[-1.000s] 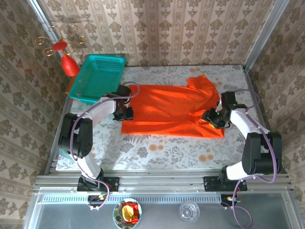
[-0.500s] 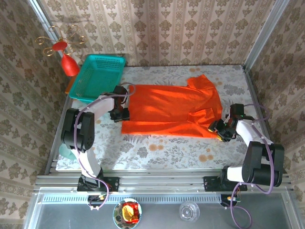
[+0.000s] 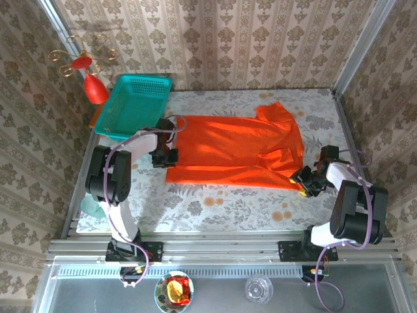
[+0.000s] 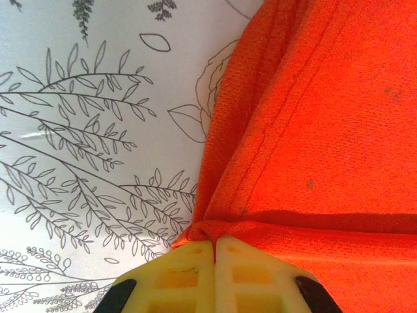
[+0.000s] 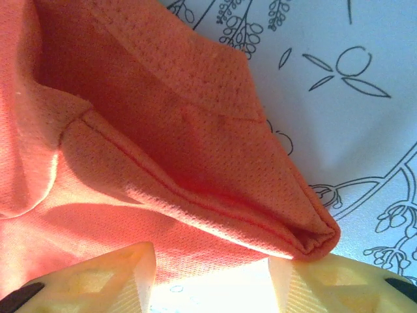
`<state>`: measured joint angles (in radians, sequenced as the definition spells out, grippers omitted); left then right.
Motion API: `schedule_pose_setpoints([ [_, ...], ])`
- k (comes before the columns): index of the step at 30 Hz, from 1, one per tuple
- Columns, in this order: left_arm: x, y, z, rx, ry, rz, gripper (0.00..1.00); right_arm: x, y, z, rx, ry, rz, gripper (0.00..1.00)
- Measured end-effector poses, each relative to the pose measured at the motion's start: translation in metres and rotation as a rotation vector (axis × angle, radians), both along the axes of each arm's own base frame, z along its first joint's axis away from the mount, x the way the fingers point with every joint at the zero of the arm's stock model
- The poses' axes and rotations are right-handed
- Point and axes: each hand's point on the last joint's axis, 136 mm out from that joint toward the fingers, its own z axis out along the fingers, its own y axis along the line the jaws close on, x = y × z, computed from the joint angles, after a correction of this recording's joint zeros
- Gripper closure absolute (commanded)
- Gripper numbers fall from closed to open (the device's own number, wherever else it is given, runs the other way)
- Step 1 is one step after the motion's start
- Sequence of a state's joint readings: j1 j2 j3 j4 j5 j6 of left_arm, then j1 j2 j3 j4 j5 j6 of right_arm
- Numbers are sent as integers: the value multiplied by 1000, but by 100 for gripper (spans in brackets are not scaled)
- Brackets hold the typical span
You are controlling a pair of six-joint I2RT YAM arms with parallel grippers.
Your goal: Fold the inside-out t-shirt
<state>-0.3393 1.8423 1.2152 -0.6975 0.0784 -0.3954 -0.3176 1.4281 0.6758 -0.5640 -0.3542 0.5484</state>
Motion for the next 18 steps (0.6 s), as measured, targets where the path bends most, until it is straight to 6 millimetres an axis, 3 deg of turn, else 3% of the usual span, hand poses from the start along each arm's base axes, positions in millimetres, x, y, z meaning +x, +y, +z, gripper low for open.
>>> schedule_pose_setpoints([
  [5,3,1,15,1,-34,2,98,-1,-1,-1,2,0,-5,50],
  [11,7,4,19,6,-48,10,95,-1,-2,-1,2,0,-8,50],
  [18,21,2,15,9,-49,10,81,-1,-2,1,3,-7,-9,51],
])
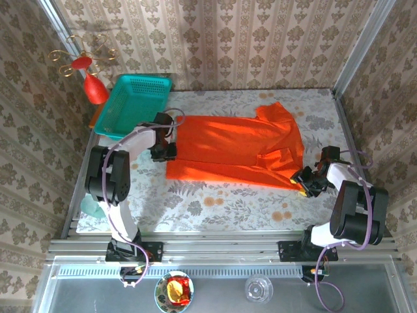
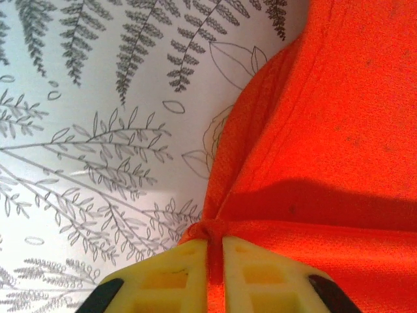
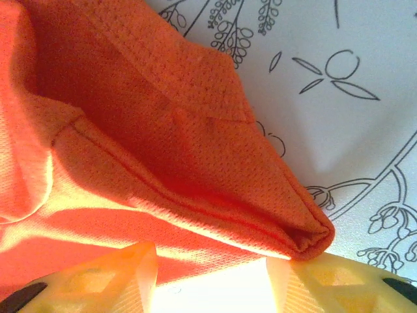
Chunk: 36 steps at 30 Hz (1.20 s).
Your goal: Fold the inside-out t-shirt
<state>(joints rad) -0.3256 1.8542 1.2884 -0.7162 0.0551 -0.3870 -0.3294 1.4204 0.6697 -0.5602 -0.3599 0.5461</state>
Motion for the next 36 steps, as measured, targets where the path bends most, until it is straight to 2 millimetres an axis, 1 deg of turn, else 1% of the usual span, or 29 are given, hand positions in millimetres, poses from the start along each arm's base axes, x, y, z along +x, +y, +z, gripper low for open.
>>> schedule_pose_setpoints([
  [3,-1,0,-1,2,7,-3,74,0,1,5,4,-18,1,50],
  [6,-1,0,6,-2,-9,-5,73,3,4,20,0,-73,13,50],
  [9,-3,-2,20,-9,-36,-11,79,10,12,39,-7,-126,59,50],
  [12,-9,-12,33,-20,-63,-34,87,25,20,57,-33,-174,120,50],
  [14,-18,-20,35,-26,-64,-56,92,34,21,66,-60,-196,155,51],
  [16,-31,-27,28,-25,-40,-79,94,46,20,71,-92,-202,184,51],
  [18,-45,-29,15,-20,-1,-93,95,57,17,69,-133,-180,214,51],
  [20,-60,-25,1,-9,45,-91,96,66,12,62,-184,-140,244,52],
  [23,-71,-20,-13,9,92,-85,100,82,2,51,-256,-87,283,54],
  [27,-74,-18,-28,19,125,-79,100,103,-7,35,-308,-33,331,57],
  [29,-72,-18,-28,14,121,-77,100,113,-9,26,-327,-13,361,59],
  [31,-72,-18,-28,14,121,-78,100,119,-9,19,-339,2,390,60],
  [36,-72,-18,-28,13,120,-77,100,131,-6,8,-351,12,450,65],
])
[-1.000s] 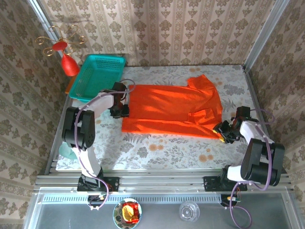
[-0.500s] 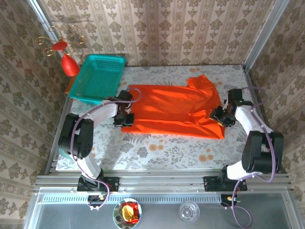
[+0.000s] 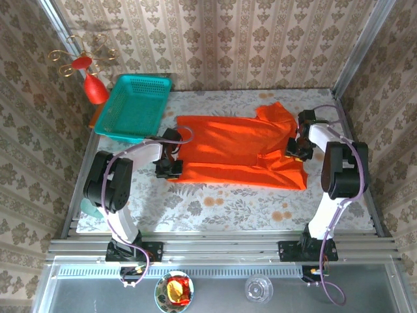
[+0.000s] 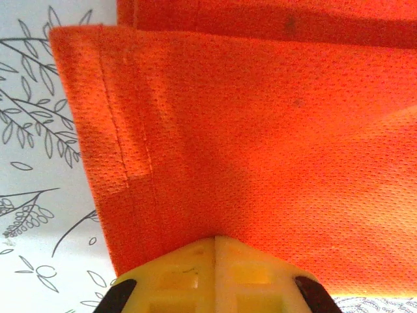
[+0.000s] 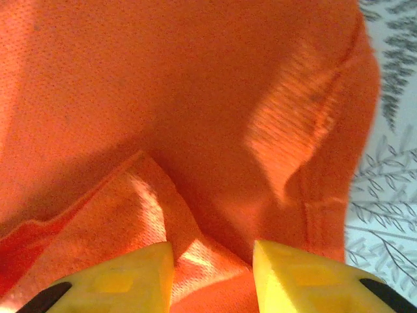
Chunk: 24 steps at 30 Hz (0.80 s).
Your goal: Fold the inside-out t-shirt
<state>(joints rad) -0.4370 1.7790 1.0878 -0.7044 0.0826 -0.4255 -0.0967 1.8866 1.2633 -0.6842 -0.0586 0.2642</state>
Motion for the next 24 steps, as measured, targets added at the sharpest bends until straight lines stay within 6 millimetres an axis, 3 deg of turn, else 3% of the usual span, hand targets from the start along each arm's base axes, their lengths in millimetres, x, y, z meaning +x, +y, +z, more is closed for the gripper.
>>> schedule_pose_setpoints([
  [6,0,0,0,0,0,0,100,3,6,-4,-1,5,35,90],
  [11,0,0,0,0,0,1,100,4,3,0,-66,4,46,100],
  [19,0,0,0,0,1,1,100,12,-11,28,-156,-53,32,100],
  [21,0,0,0,0,1,1,100,16,-11,31,-157,-63,32,90],
  [23,0,0,0,0,1,1,99,17,-11,32,-158,-67,31,69],
  [24,0,0,0,0,1,1,99,18,-12,33,-161,-68,24,65],
])
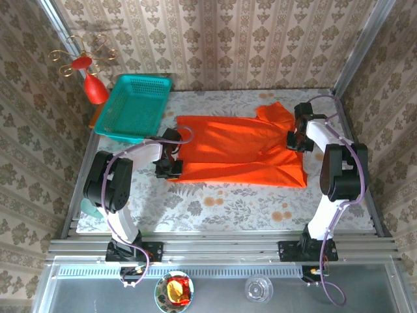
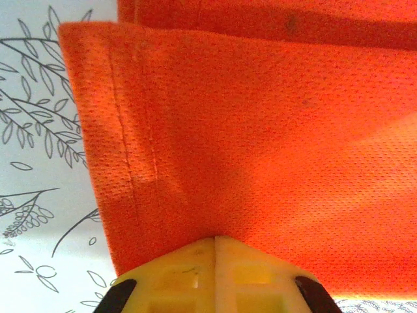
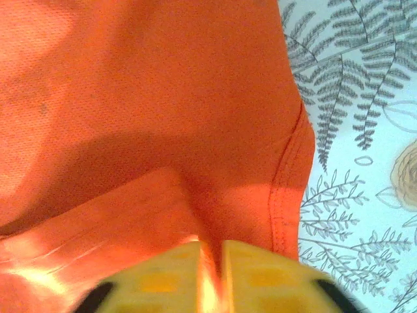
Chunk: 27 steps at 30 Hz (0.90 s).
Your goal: Fold the inside-out t-shirt
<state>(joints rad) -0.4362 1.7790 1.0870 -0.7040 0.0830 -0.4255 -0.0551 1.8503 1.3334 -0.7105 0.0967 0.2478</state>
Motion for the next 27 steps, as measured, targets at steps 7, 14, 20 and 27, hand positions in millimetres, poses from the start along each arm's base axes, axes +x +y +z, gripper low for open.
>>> schedule_pose_setpoints([
  [7,0,0,0,0,0,0,98,-19,4,20,35,-26,-44,58],
  [14,0,0,0,0,0,0,98,-62,24,31,287,-91,-133,52],
  [20,0,0,0,0,-1,0,98,-80,22,-13,453,-19,-253,48],
  [27,0,0,0,-4,-8,1,98,-86,0,-39,435,21,-364,47],
])
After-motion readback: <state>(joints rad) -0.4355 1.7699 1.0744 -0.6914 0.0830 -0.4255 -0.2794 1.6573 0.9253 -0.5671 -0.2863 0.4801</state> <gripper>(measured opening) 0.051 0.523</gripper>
